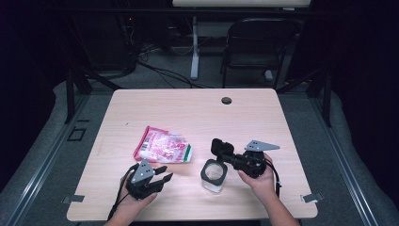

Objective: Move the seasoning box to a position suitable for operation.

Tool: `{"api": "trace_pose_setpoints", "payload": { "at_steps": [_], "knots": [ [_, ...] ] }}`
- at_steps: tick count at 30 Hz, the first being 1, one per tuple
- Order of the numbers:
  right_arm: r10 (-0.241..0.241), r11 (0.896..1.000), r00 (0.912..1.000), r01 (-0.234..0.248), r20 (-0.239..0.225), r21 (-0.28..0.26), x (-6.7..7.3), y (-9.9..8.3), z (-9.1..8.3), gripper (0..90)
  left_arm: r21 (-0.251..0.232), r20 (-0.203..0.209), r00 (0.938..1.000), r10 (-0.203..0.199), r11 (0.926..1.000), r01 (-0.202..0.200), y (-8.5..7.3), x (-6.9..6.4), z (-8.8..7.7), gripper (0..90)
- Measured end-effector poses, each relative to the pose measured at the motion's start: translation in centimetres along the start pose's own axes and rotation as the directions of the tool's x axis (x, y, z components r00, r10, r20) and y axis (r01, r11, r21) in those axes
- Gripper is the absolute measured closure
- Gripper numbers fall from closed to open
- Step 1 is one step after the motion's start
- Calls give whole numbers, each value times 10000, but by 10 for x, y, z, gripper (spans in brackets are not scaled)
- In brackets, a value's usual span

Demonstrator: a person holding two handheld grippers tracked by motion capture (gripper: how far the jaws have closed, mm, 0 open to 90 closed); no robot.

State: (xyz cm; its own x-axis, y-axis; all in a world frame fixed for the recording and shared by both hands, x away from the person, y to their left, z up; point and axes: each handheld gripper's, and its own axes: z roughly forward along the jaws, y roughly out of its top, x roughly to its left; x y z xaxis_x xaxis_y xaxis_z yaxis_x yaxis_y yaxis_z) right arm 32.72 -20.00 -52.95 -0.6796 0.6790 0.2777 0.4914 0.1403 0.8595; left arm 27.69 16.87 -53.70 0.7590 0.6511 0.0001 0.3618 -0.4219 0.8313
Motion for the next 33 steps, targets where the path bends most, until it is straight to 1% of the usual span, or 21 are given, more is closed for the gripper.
{"api": "trace_pose_setpoints", "payload": {
  "at_steps": [3,5,6,7,10,12,13,15,16,17,19,21,22,24,25,26,27,28,30,32,33],
  "knots": [
    [-5,10000,10000,5,60,9,-1,0,0,792,5,-195,9998,-52,10000,53,-2,5,1,619],
    [45,10000,9999,-45,105,-1,-1,0,1,791,-20,-349,9994,-68,10000,67,-4,8,2,589],
    [35,10000,9999,-34,114,-27,-1,0,1,786,26,-517,9986,-93,10000,94,-6,11,4,566],
    [35,10000,9999,-34,114,-27,-1,0,1,786,26,-517,9986,-93,10000,94,-6,11,4,558],
    [116,9998,9999,-116,-9,-159,-1,-1,0,730,121,-742,9972,-65,9999,74,-8,16,6,540],
    [102,9999,9999,-102,-24,-135,-1,-1,0,719,160,-784,9969,-25,9999,37,-8,17,7,521],
    [177,9996,9998,-178,-29,-216,0,-2,0,705,190,-848,9963,108,9998,-92,-8,18,8,521],
    [222,9996,9997,-223,-57,-183,0,-4,0,690,284,-1027,9941,337,9991,-310,-9,18,10,497],
    [208,9996,9998,-209,-19,-182,0,-5,-1,684,426,-1200,9906,650,9973,-603,-9,18,12,490],
    [198,9996,9998,-199,-37,-195,1,-5,-2,678,426,-1200,9906,650,9973,-603,-9,18,12,486],
    [245,9994,9997,-245,-20,-239,1,-6,-3,671,582,-1334,9861,994,9940,-924,-8,17,16,484],
    [275,9991,9996,-274,18,-338,1,-8,-6,663,641,-1431,9834,1116,9926,-1033,-7,17,19,476],
    [251,9992,9997,-251,17,-313,1,-8,-7,661,730,-1467,9807,1293,9901,-1196,-6,18,21,473],
    [323,9988,9994,-319,111,-365,2,-11,-11,658,811,-1658,9739,1549,9864,-1431,-5,18,26,458],
    [318,9989,9994,-313,143,-354,2,-12,-13,657,949,-1739,9694,1732,9828,-1586,-5,19,27,454],
    [291,9988,9994,-284,186,-395,2,-13,-14,655,1088,-1864,9621,1989,9774,-1810,-4,19,31,453],
    [368,9982,9991,-357,231,-490,2,-14,-17,654,1209,-1865,9590,2134,9737,-1932,-4,20,34,452],
    [424,9979,9987,-410,286,-497,2,-16,-20,654,1270,-1927,9566,2185,9722,-1965,-3,22,37,451],
    [465,9975,9983,-444,358,-556,1,-18,-24,654,1320,-1915,9576,2150,9725,-1919,-2,25,42,451],
    [489,9973,9979,-464,436,-578,1,-20,-28,652,1464,-1986,9528,2298,9682,-2030,-1,27,47,448],
    [507,9970,9975,-477,497,-607,0,-21,-30,652,1502,-1944,9526,2341,9668,-2070,-1,28,49,448]
  ]
}}
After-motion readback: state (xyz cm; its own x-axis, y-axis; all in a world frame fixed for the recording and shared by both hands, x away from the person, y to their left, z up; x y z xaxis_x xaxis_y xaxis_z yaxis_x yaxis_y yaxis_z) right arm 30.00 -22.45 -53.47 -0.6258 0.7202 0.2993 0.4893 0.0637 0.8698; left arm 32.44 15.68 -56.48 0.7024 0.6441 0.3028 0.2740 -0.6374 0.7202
